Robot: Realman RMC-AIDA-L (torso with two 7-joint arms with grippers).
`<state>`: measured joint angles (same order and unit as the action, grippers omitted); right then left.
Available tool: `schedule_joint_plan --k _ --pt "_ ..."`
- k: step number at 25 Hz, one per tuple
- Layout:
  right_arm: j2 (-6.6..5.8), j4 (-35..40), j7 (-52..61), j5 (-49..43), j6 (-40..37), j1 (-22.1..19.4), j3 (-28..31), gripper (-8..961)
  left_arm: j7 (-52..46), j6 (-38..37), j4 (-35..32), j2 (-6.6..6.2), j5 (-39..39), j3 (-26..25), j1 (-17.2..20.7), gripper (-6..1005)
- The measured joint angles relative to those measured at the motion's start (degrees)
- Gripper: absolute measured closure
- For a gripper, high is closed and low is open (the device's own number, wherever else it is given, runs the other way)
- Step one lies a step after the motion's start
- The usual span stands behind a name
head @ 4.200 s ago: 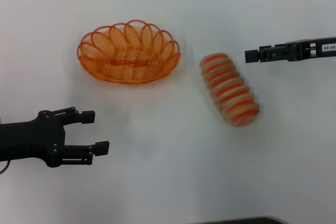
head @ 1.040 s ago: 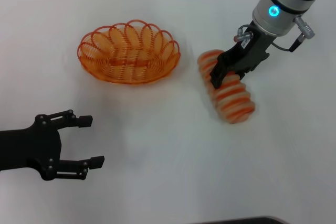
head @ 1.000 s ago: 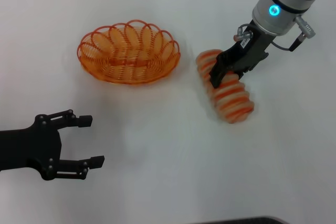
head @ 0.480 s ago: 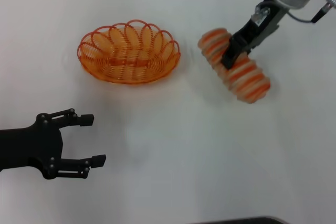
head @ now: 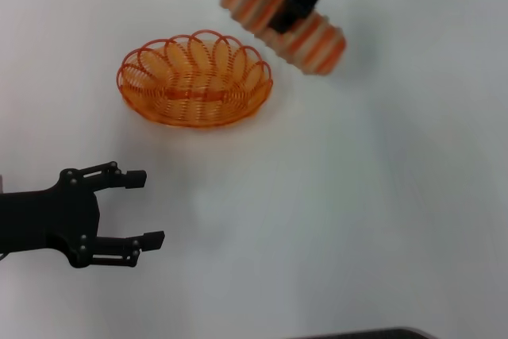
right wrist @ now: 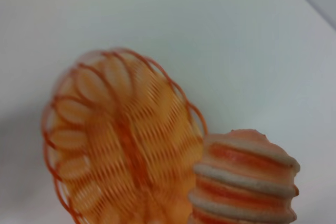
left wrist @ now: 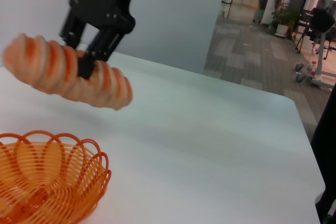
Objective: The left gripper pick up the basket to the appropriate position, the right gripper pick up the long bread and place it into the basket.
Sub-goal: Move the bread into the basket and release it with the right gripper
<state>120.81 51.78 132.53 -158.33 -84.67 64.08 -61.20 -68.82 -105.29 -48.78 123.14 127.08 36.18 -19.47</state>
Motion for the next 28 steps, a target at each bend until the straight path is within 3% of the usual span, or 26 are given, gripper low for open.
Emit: schedule_joint_plan --k 9,16,28 --pt "-0.07 0.77 -9.53 14.53 3.51 0.31 -9.89 578 0.00 0.00 0.00 0.09 -0.08 -0.07 -0.11 82" --pt "-0.05 -0.12 -10.82 17.89 6.81 -0.82 -17.69 629 0.00 0.00 0.00 0.17 -0.15 -0.06 -0.22 83" --pt "-0.05 -1.90 -9.60 19.11 12.69 -1.55 -20.67 696 0.00 0.07 0.00 0.18 -0.17 -0.06 -0.40 83"
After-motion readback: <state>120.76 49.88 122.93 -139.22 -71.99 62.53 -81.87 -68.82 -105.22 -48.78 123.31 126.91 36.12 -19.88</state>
